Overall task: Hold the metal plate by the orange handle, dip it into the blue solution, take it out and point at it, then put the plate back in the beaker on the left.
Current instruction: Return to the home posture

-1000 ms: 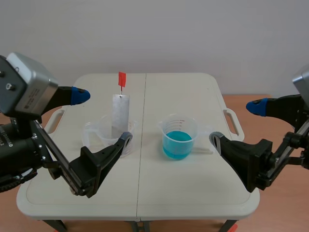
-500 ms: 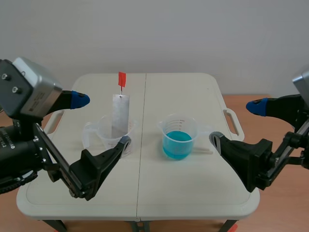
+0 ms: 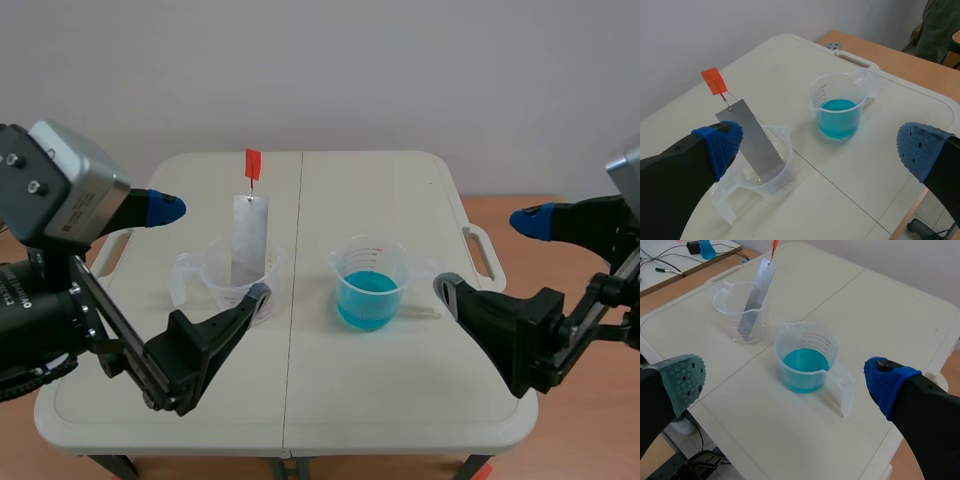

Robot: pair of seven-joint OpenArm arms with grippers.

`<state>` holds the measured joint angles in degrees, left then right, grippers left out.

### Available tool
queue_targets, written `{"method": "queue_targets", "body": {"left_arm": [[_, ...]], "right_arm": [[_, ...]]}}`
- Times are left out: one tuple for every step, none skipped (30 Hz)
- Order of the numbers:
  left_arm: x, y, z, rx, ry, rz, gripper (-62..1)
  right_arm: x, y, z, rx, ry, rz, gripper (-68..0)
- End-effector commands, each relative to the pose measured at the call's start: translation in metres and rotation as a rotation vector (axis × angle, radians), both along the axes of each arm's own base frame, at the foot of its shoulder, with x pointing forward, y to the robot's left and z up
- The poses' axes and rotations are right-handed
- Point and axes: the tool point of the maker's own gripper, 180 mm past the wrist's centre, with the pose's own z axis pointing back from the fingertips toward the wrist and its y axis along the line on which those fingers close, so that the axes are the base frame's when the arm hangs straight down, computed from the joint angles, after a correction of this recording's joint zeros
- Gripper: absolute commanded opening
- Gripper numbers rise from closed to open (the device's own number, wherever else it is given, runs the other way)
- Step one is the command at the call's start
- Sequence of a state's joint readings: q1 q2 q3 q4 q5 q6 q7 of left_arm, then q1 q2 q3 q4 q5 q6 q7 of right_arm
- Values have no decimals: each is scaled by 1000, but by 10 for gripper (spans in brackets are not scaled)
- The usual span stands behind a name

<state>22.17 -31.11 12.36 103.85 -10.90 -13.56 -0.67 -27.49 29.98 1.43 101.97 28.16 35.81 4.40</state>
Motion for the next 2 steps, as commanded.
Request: {"method": "queue_targets", "body": {"left_arm": [[1,-1,6,-17,-16,-1,14],[1,-1,6,-17,-16,-1,14]], "right_arm": [[5,0,13,25,-40,-4,-12],[5,0,13,25,-40,-4,-12]]}}
